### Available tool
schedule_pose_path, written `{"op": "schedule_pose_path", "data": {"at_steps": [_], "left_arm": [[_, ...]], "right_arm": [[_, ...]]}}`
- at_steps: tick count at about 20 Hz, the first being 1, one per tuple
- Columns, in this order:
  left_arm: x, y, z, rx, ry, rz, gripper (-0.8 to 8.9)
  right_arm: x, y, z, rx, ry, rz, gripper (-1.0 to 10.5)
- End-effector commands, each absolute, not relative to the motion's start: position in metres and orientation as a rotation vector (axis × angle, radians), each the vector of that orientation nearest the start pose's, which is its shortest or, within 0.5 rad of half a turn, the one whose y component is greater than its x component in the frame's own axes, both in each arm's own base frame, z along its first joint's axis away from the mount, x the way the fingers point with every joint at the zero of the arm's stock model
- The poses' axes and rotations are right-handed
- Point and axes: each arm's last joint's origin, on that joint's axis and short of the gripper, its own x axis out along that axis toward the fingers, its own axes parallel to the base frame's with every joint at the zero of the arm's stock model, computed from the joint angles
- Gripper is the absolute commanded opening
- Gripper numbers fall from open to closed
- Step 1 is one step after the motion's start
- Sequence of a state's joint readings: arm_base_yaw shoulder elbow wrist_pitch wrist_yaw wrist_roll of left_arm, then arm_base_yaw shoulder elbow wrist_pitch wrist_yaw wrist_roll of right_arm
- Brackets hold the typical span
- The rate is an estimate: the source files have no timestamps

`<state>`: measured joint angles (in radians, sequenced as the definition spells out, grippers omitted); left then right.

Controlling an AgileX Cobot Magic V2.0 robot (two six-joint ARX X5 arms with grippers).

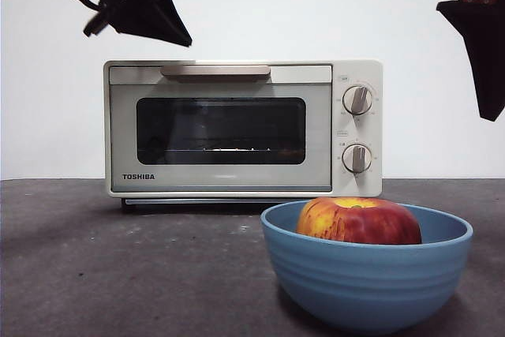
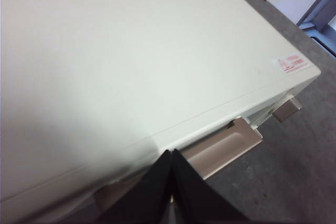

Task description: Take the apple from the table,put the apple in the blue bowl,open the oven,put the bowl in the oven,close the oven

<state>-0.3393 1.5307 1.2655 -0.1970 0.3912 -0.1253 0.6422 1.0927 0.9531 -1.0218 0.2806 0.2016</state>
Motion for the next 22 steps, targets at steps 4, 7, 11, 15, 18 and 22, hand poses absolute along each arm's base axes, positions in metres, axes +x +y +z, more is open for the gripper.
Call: {"op": "schedule_pose_path", "data": {"at_steps": [4,7,11,15,18,22], "left_arm": [[0.334,-0.140,0.310,-0.054,0.514,-0.676,0.07],[0.335,-0.143,0.306,-0.019,0.513,-0.661,0.07],[0.333,-0.148,0.302,-0.010,0.550,-0.672,0.07],[0.328,-0.156,0.298,0.009,0.584,-0.698,0.07],[0.320,-0.164,0.294,0.026,0.643,-0.721,0.07],[0.308,-0.173,0.286,0.056,0.751,-0.750,0.07]], "right_arm": [[0.158,0.110,0.280,-0.310,1.033,0.215,4.4],[0.159,0.110,0.280,-0.308,1.029,0.216,4.4],[0.159,0.111,0.280,-0.307,1.028,0.216,4.4],[0.159,0.111,0.280,-0.304,1.024,0.219,4.4],[0.159,0.111,0.280,-0.303,1.024,0.220,4.4],[0.159,0.111,0.280,-0.304,1.024,0.220,4.4]]}}
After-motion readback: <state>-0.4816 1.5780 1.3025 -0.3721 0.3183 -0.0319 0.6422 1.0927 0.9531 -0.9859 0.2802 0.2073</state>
